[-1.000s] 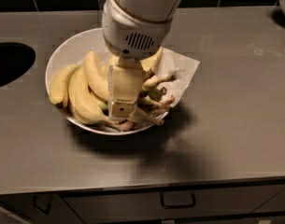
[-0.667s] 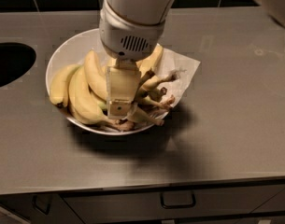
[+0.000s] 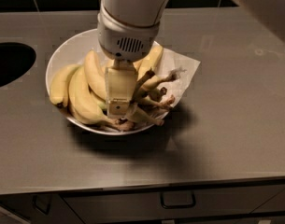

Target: Pick banana from white bowl

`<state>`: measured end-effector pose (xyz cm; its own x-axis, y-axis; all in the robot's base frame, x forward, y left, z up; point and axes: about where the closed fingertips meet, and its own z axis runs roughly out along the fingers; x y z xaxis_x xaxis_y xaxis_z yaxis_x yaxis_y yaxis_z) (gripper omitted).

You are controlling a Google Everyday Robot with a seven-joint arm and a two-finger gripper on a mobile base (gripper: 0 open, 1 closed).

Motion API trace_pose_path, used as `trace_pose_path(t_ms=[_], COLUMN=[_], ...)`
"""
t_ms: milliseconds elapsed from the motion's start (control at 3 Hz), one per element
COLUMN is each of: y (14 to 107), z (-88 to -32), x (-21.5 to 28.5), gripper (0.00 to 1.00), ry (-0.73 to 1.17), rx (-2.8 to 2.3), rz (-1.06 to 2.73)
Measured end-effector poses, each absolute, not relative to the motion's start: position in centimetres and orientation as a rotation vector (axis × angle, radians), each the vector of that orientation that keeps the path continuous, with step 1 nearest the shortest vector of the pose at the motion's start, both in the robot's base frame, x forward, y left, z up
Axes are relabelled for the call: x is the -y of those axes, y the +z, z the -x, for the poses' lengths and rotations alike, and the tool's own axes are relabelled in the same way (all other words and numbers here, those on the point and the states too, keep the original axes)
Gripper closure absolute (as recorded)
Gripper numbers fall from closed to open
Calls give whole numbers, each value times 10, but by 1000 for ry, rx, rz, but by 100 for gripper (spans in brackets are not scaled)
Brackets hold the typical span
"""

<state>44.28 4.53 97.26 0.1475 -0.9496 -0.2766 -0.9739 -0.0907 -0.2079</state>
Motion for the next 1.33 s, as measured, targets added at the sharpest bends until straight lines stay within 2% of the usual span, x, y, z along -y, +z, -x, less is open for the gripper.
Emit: trace_pose_path(t_ms=[333, 1000, 1333], y=[973, 969, 958], z=[-443, -442, -439], x=[-45, -43, -34], gripper=[0, 0, 12], ry=[100, 112, 133], rx=[-1850, -1868, -1931], rz=[2093, 2071, 2028])
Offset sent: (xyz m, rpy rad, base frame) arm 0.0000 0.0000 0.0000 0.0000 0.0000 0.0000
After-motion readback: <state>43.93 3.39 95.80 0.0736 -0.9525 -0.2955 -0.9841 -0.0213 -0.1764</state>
